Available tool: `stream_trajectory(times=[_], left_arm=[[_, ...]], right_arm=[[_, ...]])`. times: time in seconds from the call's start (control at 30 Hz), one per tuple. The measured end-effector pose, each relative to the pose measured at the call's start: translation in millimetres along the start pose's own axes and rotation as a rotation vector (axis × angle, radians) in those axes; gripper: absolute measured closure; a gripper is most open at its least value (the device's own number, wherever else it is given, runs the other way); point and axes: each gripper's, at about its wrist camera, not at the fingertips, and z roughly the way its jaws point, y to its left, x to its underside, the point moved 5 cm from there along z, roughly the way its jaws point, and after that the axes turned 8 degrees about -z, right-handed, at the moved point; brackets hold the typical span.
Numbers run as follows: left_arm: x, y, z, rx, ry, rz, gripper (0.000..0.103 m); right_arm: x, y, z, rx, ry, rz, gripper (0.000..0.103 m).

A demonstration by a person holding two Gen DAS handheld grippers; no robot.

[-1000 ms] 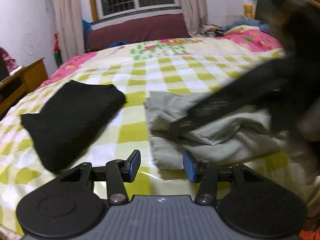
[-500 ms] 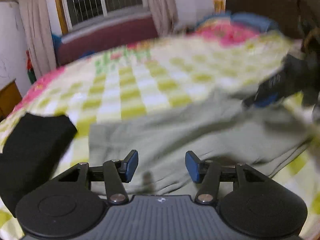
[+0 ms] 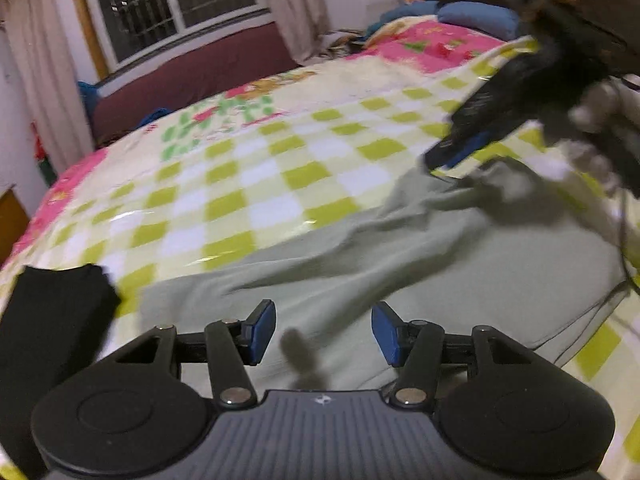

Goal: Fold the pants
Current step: 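Grasp the trouser leg end with the right gripper and lift it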

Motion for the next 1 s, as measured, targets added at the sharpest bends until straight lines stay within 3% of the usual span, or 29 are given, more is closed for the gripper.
stream_trajectory(times=[0.1,0.17,0.2,0.23,0.3,0.4,0.47,0.53,0.6,0.67,0.73,0.8,1.0], left_arm=[[4.5,-13.6,10.9,0.024,0.012,0.026,0.036],[7.3,-18.2,16.1,0.03,0.015,0.04,0.036],[8.0,-18.4,17.6,0.034,0.018,0.039,0.036],[8.6,-17.8,19.4,0.039,0.022,0.032,0.036],[9.4,-15.6,23.1,0.049,0.029,0.016,0.034],[10.9,-13.4,28.5,0.039,0.035,0.0,0.027],[13.1,-13.2,29.3,0.028,0.036,0.0,0.025],[14.6,-12.5,26.1,0.018,0.037,0.001,0.024],[15.8,-10.4,21.5,0.005,0.033,0.002,0.024],[17.1,-8.0,15.5,0.002,0.027,0.002,0.024],[18.2,-6.6,9.4,-0.004,0.02,0.009,0.024],[19.6,-7.1,3.1,-0.013,0.019,0.022,0.024],[20.1,-16.1,-13.2,-0.038,0.017,0.052,0.024]], right_arm=[[3.2,-6.1,20.3,-0.107,0.084,0.0,0.068],[8.8,-3.8,24.2,-0.112,0.107,-0.03,0.068],[10.6,-0.2,23.5,-0.103,0.115,-0.055,0.079],[11.8,3.8,23.8,-0.084,0.126,-0.081,0.097],[7.9,3.5,25.3,-0.059,0.117,-0.076,0.099],[-4.0,-16.9,28.3,0.002,0.035,0.05,0.102],[-9.0,-36.1,29.0,0.09,-0.005,0.141,0.097],[-6.4,-44.6,17.0,0.062,-0.018,0.219,0.094],[5.0,-41.8,-15.4,0.053,-0.064,0.212,0.093],[28.6,-41.2,-48.9,0.064,-0.072,0.224,0.086],[58.7,-45.6,-75.8,0.058,-0.063,0.273,0.07],[85.3,-46.4,-89.2,0.054,-0.033,0.327,0.068],[123.4,-29.6,-74.0,-0.111,-0.016,0.428,0.067]])
